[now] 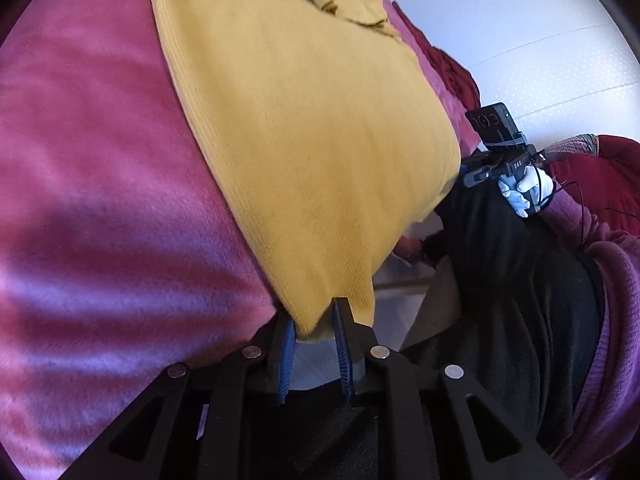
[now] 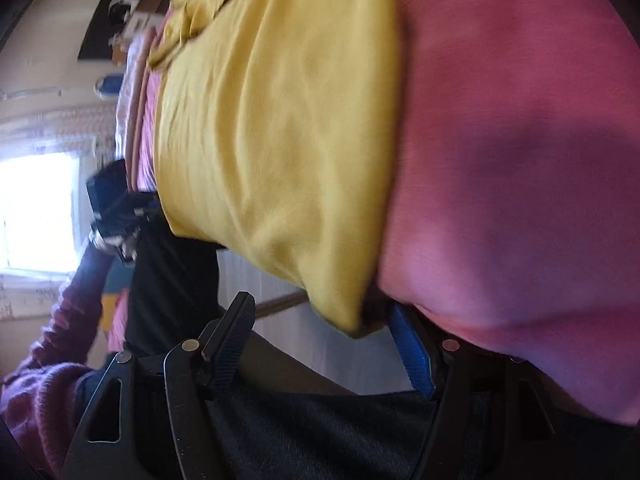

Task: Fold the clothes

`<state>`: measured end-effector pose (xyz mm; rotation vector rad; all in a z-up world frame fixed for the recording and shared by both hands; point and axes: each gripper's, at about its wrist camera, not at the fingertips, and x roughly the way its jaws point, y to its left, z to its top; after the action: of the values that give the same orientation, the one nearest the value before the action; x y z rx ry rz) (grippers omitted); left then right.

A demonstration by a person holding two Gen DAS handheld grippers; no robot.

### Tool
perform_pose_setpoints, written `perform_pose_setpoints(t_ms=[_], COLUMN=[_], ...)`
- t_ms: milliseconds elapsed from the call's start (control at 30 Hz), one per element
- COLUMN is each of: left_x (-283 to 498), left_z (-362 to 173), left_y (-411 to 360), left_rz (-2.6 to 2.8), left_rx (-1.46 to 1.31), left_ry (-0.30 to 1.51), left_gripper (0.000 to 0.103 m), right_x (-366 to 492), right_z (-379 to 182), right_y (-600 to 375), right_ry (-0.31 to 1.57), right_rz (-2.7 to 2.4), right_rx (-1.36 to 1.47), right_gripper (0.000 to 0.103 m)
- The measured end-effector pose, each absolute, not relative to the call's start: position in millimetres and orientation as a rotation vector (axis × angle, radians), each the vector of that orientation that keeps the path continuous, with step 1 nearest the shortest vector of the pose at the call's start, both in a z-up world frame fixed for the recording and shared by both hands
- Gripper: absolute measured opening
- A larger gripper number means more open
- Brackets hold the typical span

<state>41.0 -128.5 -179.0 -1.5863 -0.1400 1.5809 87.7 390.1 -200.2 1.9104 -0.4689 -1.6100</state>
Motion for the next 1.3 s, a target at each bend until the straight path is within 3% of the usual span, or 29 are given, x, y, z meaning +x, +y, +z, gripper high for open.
perform_pose_setpoints(t_ms=[67, 133, 167, 200, 267, 367, 567, 700, 833, 933, 1000, 1033, 1300], left_x=[41, 47, 50, 53, 59, 55, 50, 52, 41, 39, 43, 44, 47], left_z=[-178, -173, -170, -166, -158, -143, -117, -119, -123, -130, -139, -147, -165], left_y=[-124, -116, -114, -112, -110, -126, -151, -146, -146, -137, -122, -115, -107], left_rz=[1.586, 1.617, 1.633, 1.641, 1.655, 1.685, 1.673, 1.594, 1.536, 1.503, 1.509, 1.499, 1.535], left_rx=[-1.586, -1.569, -1.556, -1.540, -1.510, -1.452, -1.319, -1.343, -1.372, -1.410, -1.455, -1.499, -1.644], left_ry=[-0.105, -0.043, -0.007, 0.014, 0.051, -0.031, -0.374, -0.471, -0.540, -0.546, -0.468, -0.423, -0.249], left_gripper=[0.017, 0.016, 0.014, 0.012, 0.009, 0.007, 0.005, 0.004, 0.003, 0.009, 0.012, 0.013, 0.013], right_x=[90, 91, 91, 91, 92, 94, 98, 93, 70, 57, 54, 55, 69], right_z=[-204, -208, -209, -209, -203, -188, -159, -157, -141, -128, -127, -129, -147], right_y=[366, 346, 339, 332, 329, 353, 401, 406, 391, 388, 396, 397, 401], right_ry=[-0.350, -0.261, -0.250, -0.244, -0.297, -0.567, -1.069, -1.100, -0.997, -0.869, -0.785, -0.779, -0.733], right_rz=[-1.559, -1.545, -1.540, -1.535, -1.516, -1.520, -1.482, -1.477, -1.480, -1.574, -1.636, -1.642, -1.694], right_rx=[1.928, 1.932, 1.930, 1.926, 1.893, 1.790, 1.540, 1.534, 1.558, 1.582, 1.633, 1.649, 1.781], right_gripper=[0.069, 0.046, 0.026, 0.019, 0.013, 0.013, 0.013, 0.013, 0.013, 0.019, 0.046, 0.050, 0.056])
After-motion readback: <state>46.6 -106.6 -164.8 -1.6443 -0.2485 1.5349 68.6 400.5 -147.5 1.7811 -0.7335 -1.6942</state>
